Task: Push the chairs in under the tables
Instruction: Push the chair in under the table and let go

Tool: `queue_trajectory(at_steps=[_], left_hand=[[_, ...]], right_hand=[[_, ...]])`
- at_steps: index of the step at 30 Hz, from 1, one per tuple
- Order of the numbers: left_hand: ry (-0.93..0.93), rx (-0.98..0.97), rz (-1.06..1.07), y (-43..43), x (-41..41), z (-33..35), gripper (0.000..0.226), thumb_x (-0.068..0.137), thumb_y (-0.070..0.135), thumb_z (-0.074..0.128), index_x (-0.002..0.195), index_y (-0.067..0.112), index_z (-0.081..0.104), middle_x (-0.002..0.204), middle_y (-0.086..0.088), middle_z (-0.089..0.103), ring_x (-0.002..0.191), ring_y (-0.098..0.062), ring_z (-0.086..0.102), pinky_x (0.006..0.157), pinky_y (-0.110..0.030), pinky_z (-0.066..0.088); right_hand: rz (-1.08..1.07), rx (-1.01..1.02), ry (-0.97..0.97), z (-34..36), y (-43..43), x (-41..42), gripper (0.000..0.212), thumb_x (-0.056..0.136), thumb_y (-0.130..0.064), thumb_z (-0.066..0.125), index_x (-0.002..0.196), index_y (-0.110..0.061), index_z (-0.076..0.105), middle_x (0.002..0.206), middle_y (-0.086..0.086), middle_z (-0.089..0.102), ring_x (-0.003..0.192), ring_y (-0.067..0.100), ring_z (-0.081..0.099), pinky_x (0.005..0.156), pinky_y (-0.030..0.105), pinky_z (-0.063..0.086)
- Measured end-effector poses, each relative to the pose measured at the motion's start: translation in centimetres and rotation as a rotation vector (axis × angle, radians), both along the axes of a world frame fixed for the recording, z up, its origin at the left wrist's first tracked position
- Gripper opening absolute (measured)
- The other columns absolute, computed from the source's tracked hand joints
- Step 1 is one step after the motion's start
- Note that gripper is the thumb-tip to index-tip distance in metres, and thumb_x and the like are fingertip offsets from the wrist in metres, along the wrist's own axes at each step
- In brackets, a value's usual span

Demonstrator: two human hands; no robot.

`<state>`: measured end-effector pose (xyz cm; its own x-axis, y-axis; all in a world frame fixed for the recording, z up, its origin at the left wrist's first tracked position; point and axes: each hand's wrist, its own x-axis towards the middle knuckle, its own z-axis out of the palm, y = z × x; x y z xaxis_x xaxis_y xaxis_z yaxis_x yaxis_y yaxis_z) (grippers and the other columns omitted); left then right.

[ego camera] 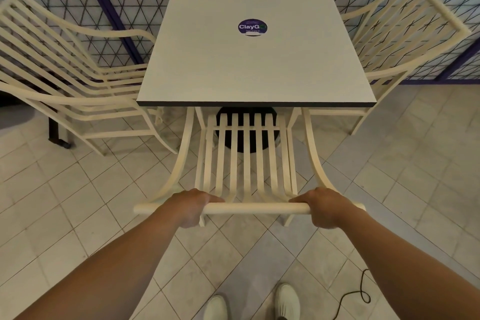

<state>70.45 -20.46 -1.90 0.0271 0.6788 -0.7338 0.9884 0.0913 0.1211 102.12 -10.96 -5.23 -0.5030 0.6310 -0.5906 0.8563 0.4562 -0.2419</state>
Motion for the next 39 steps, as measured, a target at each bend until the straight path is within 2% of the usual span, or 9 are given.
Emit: queue_trajectory(at_steps=[12,18,27,33,39], left_hand=[[0.006,0.013,0.002,1.7,-0.8,-0.5,0.085,0.093,-0.003,0.052,0.150,0.056,0.033,0.124,-0.002,0.058,0.085,-0.020,0.055,0.074,-0.033,0.051],[-0.008,0.008,0.015,1.3,-0.4,-0.1,0.084,0.093,-0.004,0.050,0.152,0.054,0.033,0.126,-0.003,0.056,0.086,-0.020,0.053,0.075,-0.032,0.048],[-0.018,0.008,-0.012,-1.0,1.4,-0.3,0.081,0.095,-0.001,0.051,0.151,0.054,0.033,0.128,-0.003,0.057,0.101,-0.024,0.062,0.077,-0.033,0.048],[0.002,-0.005,-0.003,0.0,1.0,-0.5,0.083,0.094,0.000,0.052,0.152,0.055,0.031,0.127,-0.002,0.056,0.086,-0.021,0.055,0.070,-0.032,0.045],[0.004,0.023,0.016,1.7,0.5,-0.9,0.086,0.092,-0.004,0.049,0.151,0.056,0.032,0.110,0.003,0.052,0.079,-0.018,0.054,0.067,-0.031,0.046]], right_hand=[[-0.029,0.003,-0.040,0.1,1.3,-0.8,0.066,0.085,-0.007,0.065,0.138,-0.045,0.053,0.113,-0.009,0.064,0.096,0.013,0.058,0.091,0.033,0.051],[-0.035,0.002,-0.037,0.2,1.0,-0.8,0.064,0.085,-0.007,0.066,0.137,-0.044,0.054,0.113,-0.009,0.063,0.099,0.013,0.057,0.092,0.032,0.049],[-0.033,0.000,-0.035,0.1,-0.9,1.2,0.062,0.085,-0.007,0.066,0.135,-0.044,0.056,0.119,-0.008,0.062,0.105,0.014,0.056,0.098,0.033,0.046],[-0.024,-0.002,-0.053,0.1,-0.2,1.0,0.065,0.085,-0.007,0.064,0.137,-0.044,0.054,0.115,-0.008,0.062,0.096,0.012,0.054,0.091,0.030,0.047],[-0.030,0.013,-0.075,0.3,1.5,0.4,0.064,0.085,-0.007,0.062,0.137,-0.043,0.054,0.113,-0.007,0.062,0.098,0.014,0.057,0.090,0.032,0.050]])
